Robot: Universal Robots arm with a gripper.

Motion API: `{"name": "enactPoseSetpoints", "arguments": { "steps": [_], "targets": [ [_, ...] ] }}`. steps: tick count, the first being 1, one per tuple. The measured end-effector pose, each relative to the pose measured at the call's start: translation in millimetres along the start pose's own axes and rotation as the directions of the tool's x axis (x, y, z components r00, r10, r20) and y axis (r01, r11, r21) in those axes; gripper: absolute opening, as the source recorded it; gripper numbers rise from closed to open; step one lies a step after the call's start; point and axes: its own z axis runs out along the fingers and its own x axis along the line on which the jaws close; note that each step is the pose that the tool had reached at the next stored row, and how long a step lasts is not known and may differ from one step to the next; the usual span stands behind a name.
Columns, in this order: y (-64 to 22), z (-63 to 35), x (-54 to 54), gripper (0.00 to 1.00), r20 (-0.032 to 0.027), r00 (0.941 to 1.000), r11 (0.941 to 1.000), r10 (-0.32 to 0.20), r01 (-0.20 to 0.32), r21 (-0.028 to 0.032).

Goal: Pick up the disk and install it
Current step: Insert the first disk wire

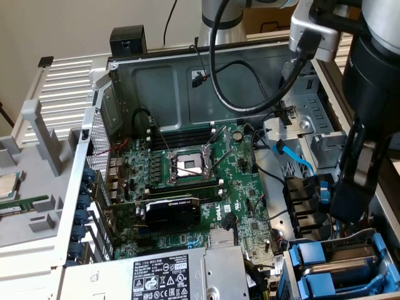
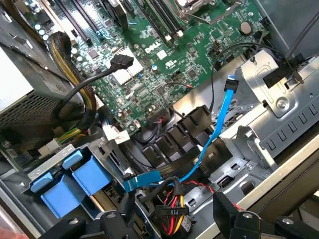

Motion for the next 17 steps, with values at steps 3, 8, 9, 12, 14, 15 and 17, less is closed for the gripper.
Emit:
{"name": "enactPoseSetpoints", "arguments": {
  "steps": [3, 8, 9, 12, 14, 15, 17],
  "targets": [
    [-0.7, 0.8, -0.6, 0.73, -0.0035, 1.0000, 1.0000, 0.009, -0.009, -0.0025],
    [-2.5, 2.5, -1.8, 0.63, -0.0106, 0.9998, 0.9998, 0.019, -0.019, -0.0098],
    [-2.7, 2.9, -1.9, 0.63, -0.0125, 0.9997, 0.9997, 0.021, -0.021, -0.0119],
    [-2.8, 4.0, -1.9, 0.63, -0.0211, 0.9993, 0.9993, 0.032, -0.032, -0.0207],
    [-3.0, 4.3, -2.6, 0.63, -0.0250, 0.9990, 0.9990, 0.036, -0.037, -0.0250],
    [-3.5, 4.4, -3.5, 0.63, -0.0258, 0.9990, 0.9990, 0.036, -0.037, -0.0256],
    [-4.9, 4.6, -5.3, 0.63, -0.0275, 0.9989, 0.9989, 0.037, -0.038, -0.0259]
  ]
}}
